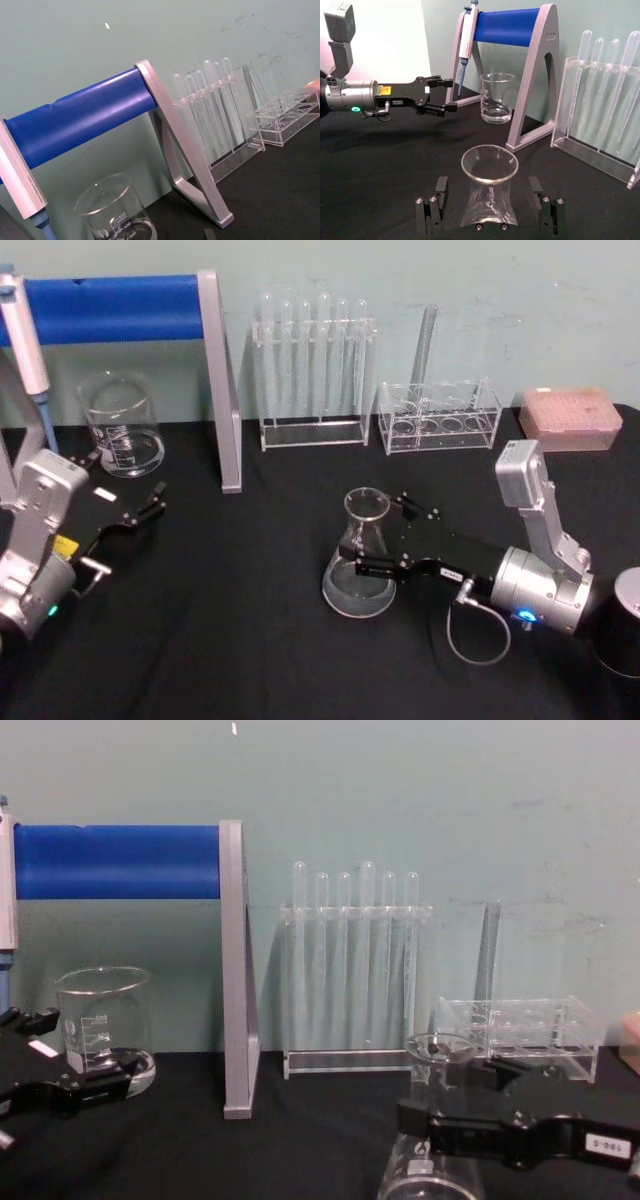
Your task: Grasp the erlenmeyer flask with one hand, shake it three times, then place it back.
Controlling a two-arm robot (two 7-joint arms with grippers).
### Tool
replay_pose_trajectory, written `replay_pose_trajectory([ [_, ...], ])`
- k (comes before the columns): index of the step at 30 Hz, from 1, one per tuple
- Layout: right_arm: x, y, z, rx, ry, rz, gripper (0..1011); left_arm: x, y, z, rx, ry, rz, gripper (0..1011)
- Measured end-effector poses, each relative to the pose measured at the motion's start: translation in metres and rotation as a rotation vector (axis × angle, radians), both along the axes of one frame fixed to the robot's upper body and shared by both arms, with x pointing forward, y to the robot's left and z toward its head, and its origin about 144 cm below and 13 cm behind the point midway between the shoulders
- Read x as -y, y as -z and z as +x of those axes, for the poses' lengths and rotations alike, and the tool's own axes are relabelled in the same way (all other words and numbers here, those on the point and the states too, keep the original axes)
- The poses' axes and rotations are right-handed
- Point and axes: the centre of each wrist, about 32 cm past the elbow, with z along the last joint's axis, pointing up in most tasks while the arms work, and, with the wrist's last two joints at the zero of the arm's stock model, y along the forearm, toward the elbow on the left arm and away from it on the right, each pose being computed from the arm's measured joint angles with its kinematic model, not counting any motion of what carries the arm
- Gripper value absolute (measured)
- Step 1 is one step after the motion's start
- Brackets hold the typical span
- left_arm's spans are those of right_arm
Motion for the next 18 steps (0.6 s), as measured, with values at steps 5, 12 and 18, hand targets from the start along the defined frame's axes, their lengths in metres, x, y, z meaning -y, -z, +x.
replay_pose_trajectory([
  [5,0.006,0.0,-0.005,-0.005,-0.007,-0.007,1000,0.0,0.0,0.0,0.0,0.0,0.0,1001],
  [12,0.018,-0.002,-0.014,-0.007,-0.014,-0.022,1000,0.0,0.0,0.0,0.0,0.0,0.0,1001],
  [18,0.03,-0.004,-0.021,-0.01,0.002,-0.031,1000,0.0,0.0,0.0,0.0,0.0,0.0,1001],
])
